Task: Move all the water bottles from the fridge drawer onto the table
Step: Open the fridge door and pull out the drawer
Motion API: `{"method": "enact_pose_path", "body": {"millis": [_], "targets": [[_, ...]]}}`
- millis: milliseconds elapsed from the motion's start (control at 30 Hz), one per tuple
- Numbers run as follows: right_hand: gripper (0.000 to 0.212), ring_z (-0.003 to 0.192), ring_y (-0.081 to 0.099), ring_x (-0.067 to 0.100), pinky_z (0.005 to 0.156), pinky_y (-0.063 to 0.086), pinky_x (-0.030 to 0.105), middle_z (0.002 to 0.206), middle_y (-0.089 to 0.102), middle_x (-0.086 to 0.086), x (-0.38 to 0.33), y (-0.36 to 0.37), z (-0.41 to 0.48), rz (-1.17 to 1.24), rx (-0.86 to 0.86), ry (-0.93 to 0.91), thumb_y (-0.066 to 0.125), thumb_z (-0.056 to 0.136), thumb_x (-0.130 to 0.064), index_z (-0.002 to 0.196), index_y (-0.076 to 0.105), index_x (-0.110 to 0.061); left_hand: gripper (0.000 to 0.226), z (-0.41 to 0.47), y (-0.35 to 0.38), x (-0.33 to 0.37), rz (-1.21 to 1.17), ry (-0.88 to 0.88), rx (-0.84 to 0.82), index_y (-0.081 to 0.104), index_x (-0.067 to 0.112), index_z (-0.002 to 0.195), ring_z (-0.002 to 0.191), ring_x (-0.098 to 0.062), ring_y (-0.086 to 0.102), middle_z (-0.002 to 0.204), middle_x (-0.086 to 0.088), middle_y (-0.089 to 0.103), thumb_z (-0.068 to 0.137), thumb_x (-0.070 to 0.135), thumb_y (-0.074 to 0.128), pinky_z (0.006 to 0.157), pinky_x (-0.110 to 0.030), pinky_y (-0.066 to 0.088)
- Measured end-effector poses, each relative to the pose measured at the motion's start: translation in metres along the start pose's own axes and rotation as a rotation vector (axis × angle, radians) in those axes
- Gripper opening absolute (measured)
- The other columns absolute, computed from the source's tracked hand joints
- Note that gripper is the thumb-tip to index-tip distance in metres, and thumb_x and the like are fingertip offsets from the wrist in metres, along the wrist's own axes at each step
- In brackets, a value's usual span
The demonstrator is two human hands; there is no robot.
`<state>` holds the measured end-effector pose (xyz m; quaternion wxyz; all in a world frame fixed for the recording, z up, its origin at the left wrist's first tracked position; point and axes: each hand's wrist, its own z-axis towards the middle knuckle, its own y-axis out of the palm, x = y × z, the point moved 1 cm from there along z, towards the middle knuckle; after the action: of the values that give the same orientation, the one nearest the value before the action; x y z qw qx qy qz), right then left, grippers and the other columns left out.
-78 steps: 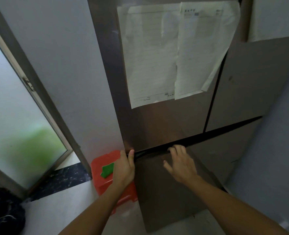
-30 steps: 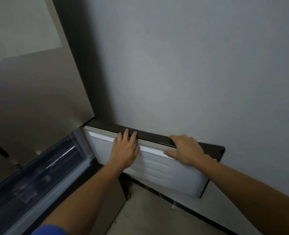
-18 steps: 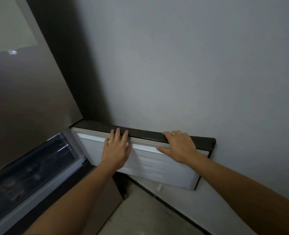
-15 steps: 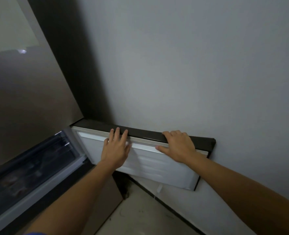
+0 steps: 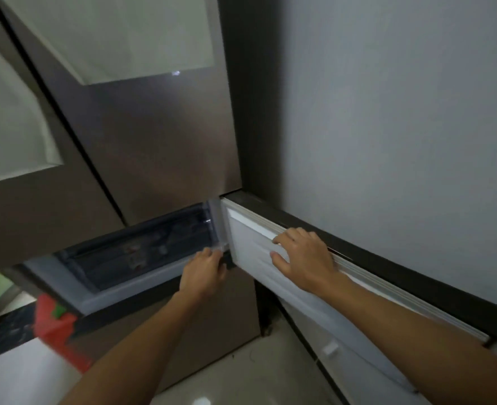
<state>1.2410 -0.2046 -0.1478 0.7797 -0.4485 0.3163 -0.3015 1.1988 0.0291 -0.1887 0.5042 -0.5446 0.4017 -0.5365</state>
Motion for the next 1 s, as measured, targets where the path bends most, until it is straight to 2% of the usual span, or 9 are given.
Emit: {"method": "enact_pose_path", "body": {"millis": [200, 367, 467, 633, 733, 833, 900, 933, 1000], "targets": [[0.028, 0.091, 0.060, 0.017, 0.073, 0.044, 0.029, 0.102, 0.064, -0.003, -0.066, 0.088, 0.055, 0.199, -0.192, 0.063, 0.055, 0.091, -0.040, 0.109, 0.063, -0.021, 0.016, -0.028, 0.005, -0.123, -0.176, -0.307, -0.039, 0.061, 0.016, 0.088, 0.082, -0.026, 0.060, 0.090, -0.006, 0.066, 0.092, 0.028, 0.052, 0.065, -0.034, 0.045], [0.020, 0.080, 0.062, 0.016, 0.068, 0.047, 0.027, 0.082, 0.066, -0.004, -0.114, 0.173, 0.115, 0.571, -0.294, 0.396, 0.061, 0.090, -0.037, 0.094, 0.067, -0.019, 0.020, -0.020, 0.024, -0.221, -0.997, -0.813, 0.034, 0.060, 0.005, 0.086, 0.062, -0.025, 0.057, 0.069, -0.013, 0.062, 0.098, 0.018, 0.051, 0.058, -0.031, 0.045], [0.034, 0.081, 0.066, 0.022, 0.075, 0.053, 0.037, 0.084, 0.068, 0.007, -0.127, 0.221, 0.146, 0.969, -0.280, 0.772, 0.057, 0.094, -0.037, 0.101, 0.066, -0.006, 0.026, -0.006, 0.038, -0.267, -1.360, -1.027, 0.118, 0.057, 0.002, 0.101, 0.066, -0.030, 0.061, 0.080, -0.021, 0.065, 0.100, 0.025, 0.046, 0.062, -0.036, 0.050], [0.049, 0.095, 0.064, 0.030, 0.078, 0.052, 0.039, 0.113, 0.062, 0.018, -0.126, 0.279, 0.192, 1.507, -0.206, 1.177, 0.044, 0.099, -0.043, 0.129, 0.049, -0.005, 0.049, 0.024, 0.051, -0.320, -1.776, -1.026, 0.270, 0.041, 0.001, 0.135, 0.106, -0.039, 0.058, 0.117, -0.023, 0.059, 0.104, 0.036, 0.027, 0.090, -0.046, 0.045], [0.053, 0.083, 0.061, 0.027, 0.086, 0.049, 0.042, 0.101, 0.063, 0.014, -0.119, 0.297, 0.220, 1.792, -0.062, 1.268, 0.039, 0.099, -0.047, 0.133, 0.047, -0.006, 0.057, 0.045, 0.052, -0.340, -2.024, -1.029, 0.453, 0.034, 0.002, 0.140, 0.130, -0.041, 0.043, 0.143, -0.024, 0.041, 0.103, 0.044, 0.021, 0.106, -0.050, 0.035], [0.058, 0.100, 0.061, 0.033, 0.091, 0.047, 0.041, 0.114, 0.061, 0.016, -0.109, 0.308, 0.245, 1.979, -0.029, 1.260, 0.034, 0.098, -0.053, 0.133, 0.045, -0.008, 0.054, 0.063, 0.048, -0.351, -2.184, -1.012, 0.569, 0.047, 0.004, 0.115, 0.133, -0.038, 0.040, 0.134, -0.020, 0.048, 0.102, 0.048, 0.019, 0.111, -0.051, 0.030], [0.056, 0.115, 0.057, 0.033, 0.099, 0.045, 0.043, 0.122, 0.060, 0.014, -0.105, 0.311, 0.258, 2.076, -0.007, 1.250, 0.030, 0.099, -0.054, 0.130, 0.049, -0.011, 0.056, 0.074, 0.043, -0.352, -2.274, -0.977, 0.631, 0.048, 0.008, 0.126, 0.130, -0.033, 0.043, 0.123, -0.015, 0.051, 0.100, 0.050, 0.023, 0.109, -0.049, 0.033], [0.051, 0.107, 0.062, 0.030, 0.091, 0.049, 0.042, 0.112, 0.065, 0.010, -0.105, 0.311, 0.263, 2.124, 0.027, 1.238, 0.029, 0.099, -0.053, 0.120, 0.055, -0.014, 0.055, 0.079, 0.038, -0.350, -2.319, -0.955, 0.666, 0.046, 0.011, 0.133, 0.123, -0.031, 0.048, 0.124, -0.013, 0.051, 0.099, 0.049, 0.026, 0.106, -0.047, 0.036], [0.043, 0.066, 0.064, 0.022, 0.061, 0.051, 0.031, 0.068, 0.066, 0.004, -0.109, 0.308, 0.267, 2.196, 0.068, 1.221, 0.031, 0.098, -0.052, 0.086, 0.057, -0.020, 0.048, 0.086, 0.032, -0.344, -2.375, -0.918, 0.753, 0.051, 0.017, 0.132, 0.100, -0.028, 0.058, 0.119, -0.009, 0.056, 0.098, 0.045, 0.032, 0.091, -0.040, 0.046]]}}
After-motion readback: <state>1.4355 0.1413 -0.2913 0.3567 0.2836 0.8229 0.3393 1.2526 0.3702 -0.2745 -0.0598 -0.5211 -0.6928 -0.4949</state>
